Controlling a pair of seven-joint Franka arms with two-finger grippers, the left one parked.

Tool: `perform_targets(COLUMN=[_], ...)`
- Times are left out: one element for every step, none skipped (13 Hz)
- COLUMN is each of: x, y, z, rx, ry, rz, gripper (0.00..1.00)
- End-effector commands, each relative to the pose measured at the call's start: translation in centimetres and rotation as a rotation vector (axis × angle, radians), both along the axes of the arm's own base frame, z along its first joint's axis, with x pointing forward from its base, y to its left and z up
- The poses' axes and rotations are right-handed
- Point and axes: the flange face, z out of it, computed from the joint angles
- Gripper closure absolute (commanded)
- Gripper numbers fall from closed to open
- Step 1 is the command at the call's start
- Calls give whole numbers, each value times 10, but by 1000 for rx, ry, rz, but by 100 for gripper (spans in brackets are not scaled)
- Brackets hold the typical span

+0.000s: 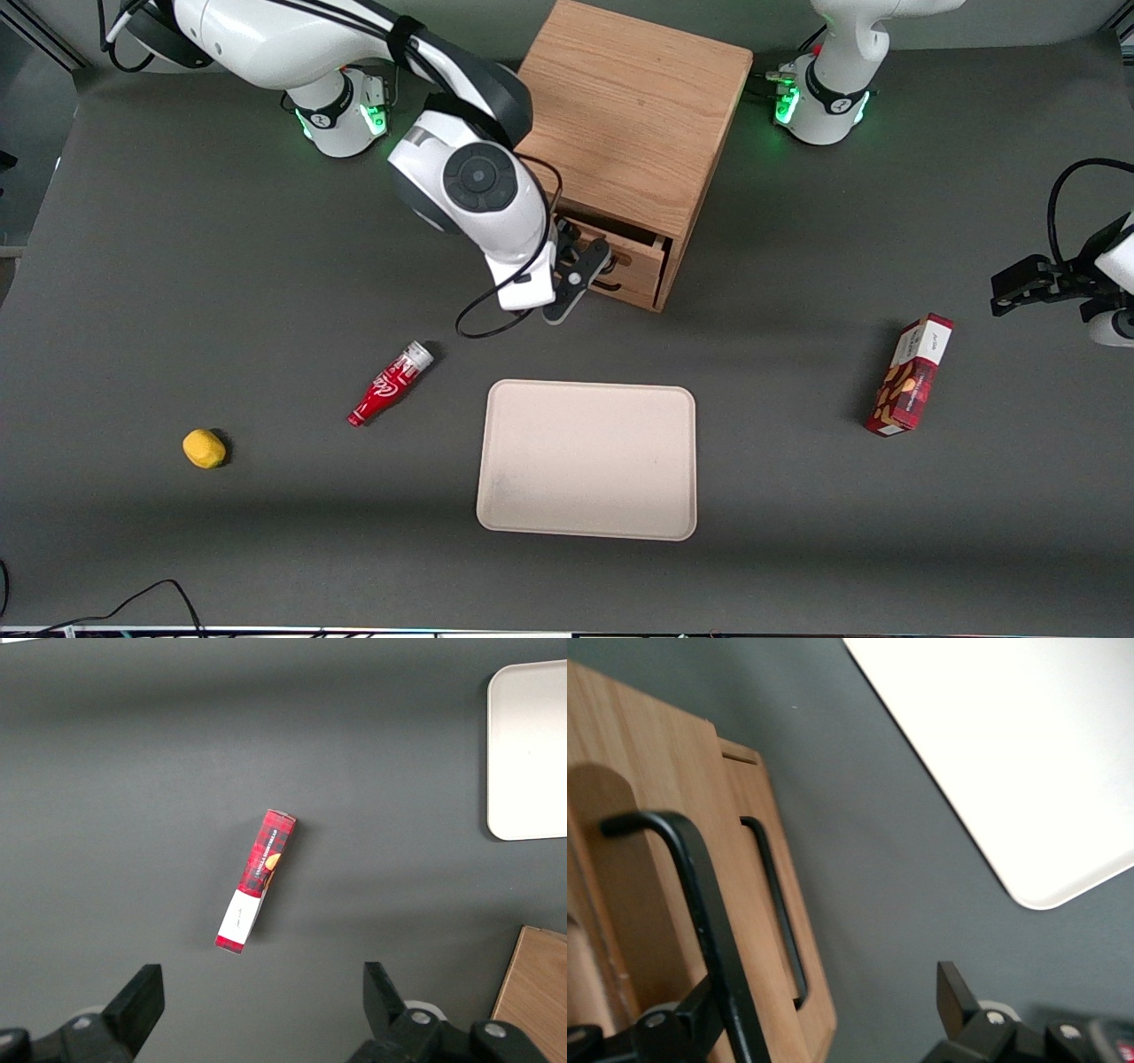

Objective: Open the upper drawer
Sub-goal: 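Pull the upper drawer outward from the cabinet with the right gripper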

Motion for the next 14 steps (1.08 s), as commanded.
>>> perform_targets(x=[9, 12, 20, 25, 35, 43, 53, 63, 72, 80, 88, 97, 107, 115], y=[-5, -9, -17, -21, -28, -34, -41, -47, -54, -61, -68, -76, -84, -95], z=[-3, -2, -3, -3, 0, 2, 5, 8, 11, 14, 15, 15, 12, 10], rx=[-1, 1, -2, -2, -1, -2, 3, 15, 21, 26, 26, 33, 39, 41], ry=[-28, -33, -41, -48, -61, -74, -92, -117, -141, -159, -178, -205, -235, -250], rz=[45, 61, 73, 93, 93, 88, 83, 72, 55, 37, 28, 42, 66, 59], gripper=[0, 0, 0, 0, 0, 0, 0, 0, 0, 0, 0, 0, 0, 0])
